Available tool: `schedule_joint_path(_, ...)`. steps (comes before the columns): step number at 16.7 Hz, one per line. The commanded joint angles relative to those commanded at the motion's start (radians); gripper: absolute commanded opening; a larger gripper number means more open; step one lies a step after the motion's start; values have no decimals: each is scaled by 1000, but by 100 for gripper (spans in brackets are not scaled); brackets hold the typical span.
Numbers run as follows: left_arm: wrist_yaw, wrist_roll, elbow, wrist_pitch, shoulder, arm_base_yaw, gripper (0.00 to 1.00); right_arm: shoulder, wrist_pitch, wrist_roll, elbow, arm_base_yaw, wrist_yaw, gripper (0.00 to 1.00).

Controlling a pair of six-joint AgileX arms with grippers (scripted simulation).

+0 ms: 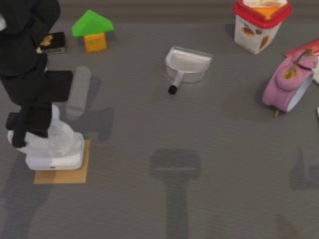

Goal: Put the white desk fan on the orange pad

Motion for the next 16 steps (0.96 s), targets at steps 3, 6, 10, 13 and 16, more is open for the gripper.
schedule_joint_path(3, 0, 0, 0, 0, 0, 0, 45, 0, 0, 0, 0, 0, 0, 100)
schedule_joint_path(6, 0, 0, 0, 0, 0, 0, 68, 0, 0, 0, 0, 0, 0, 100)
schedule_joint_path(10, 0, 0, 0, 0, 0, 0, 98, 0, 0, 0, 0, 0, 0, 100)
schedule_joint_path(13, 0, 0, 0, 0, 0, 0, 100, 0, 0, 0, 0, 0, 0, 100)
schedule_joint_path(16, 0, 0, 0, 0, 0, 0, 100, 0, 0, 0, 0, 0, 0, 100)
